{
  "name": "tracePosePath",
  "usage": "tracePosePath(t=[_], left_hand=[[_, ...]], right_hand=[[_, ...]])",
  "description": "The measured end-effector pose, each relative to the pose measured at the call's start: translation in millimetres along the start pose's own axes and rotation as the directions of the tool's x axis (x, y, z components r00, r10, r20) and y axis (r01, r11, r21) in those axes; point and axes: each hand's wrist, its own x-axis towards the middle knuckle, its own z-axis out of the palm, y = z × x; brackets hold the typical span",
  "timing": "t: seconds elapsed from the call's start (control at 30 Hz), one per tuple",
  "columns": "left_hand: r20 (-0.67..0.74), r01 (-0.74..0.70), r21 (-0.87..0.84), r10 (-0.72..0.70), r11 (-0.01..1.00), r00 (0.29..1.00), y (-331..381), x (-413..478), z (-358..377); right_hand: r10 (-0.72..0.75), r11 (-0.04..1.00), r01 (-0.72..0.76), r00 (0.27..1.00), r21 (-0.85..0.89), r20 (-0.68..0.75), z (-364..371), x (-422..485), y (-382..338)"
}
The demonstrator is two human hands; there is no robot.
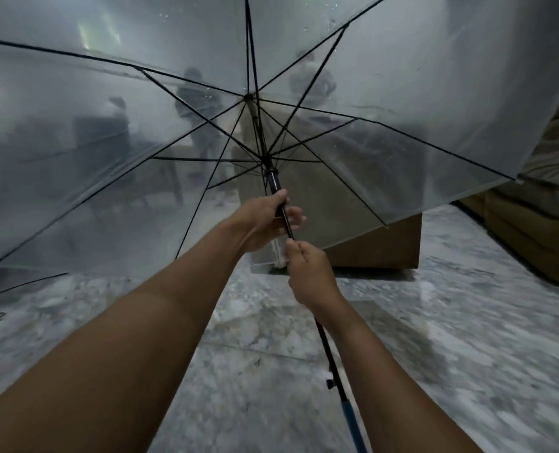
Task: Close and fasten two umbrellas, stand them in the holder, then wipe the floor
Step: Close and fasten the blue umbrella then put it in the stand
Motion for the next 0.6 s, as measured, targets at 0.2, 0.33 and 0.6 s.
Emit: tracePosePath(t=[0.2,0.33,0.6], left_hand=[[0.029,0.02,-0.18,-0.015,0.983,0.999,-9,-9,-6],[0.047,0.055,-0.227,-0.045,0.972,0.998,-16,-19,-10],[-0.106,-0.012,-0.311,-0.022,0.95,0.994,-14,5,-10]], right_hand=[[-0.101,0.99,0.107,0.993,-0.093,0.069,-10,-1,-10],[-0.094,0.987,0.103,0.992,-0.123,0.08,-8,1,-9],[0.071,0.997,-0.069,0.97,-0.017,0.23,1,0,-8]])
